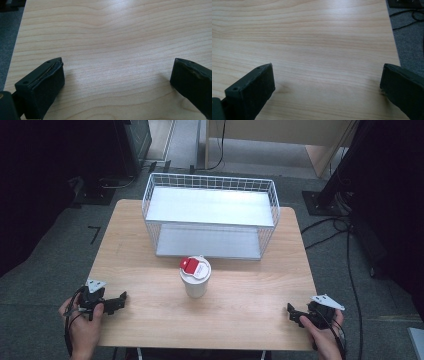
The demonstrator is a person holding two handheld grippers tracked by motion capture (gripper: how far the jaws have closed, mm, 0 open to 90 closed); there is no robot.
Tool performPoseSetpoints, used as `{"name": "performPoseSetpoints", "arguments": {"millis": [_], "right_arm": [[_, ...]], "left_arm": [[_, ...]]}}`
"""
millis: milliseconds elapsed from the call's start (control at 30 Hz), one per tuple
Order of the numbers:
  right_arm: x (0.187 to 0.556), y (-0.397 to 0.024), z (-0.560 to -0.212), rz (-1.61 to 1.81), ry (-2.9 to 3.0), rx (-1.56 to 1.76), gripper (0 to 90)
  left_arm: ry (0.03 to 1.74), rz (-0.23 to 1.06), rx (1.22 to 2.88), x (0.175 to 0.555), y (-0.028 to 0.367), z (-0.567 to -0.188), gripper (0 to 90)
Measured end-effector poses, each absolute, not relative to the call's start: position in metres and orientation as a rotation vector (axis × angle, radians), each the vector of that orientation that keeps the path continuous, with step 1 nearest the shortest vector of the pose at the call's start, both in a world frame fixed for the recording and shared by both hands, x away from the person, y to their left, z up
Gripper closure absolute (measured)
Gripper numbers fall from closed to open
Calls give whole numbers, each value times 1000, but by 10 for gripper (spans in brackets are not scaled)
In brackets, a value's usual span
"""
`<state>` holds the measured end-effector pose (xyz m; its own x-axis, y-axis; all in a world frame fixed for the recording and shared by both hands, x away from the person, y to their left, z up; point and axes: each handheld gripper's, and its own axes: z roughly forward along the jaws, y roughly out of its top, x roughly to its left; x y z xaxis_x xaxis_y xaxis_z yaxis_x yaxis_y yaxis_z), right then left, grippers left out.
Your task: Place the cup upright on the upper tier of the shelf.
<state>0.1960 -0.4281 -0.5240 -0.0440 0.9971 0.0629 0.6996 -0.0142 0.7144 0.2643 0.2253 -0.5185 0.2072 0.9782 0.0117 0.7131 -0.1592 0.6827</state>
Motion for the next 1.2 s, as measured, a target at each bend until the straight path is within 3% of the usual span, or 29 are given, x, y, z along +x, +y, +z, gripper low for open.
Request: {"name": "performPoseSetpoints", "arguments": {"millis": [233, 1200], "right_arm": [[197, -420, -522, 840, 1806, 1731, 0], [236, -287, -493, 1199, 1987, 1436, 0]], "left_arm": [[1565, 630, 1939, 264, 225, -518, 0], [1564, 630, 1939, 264, 225, -518, 0]]}}
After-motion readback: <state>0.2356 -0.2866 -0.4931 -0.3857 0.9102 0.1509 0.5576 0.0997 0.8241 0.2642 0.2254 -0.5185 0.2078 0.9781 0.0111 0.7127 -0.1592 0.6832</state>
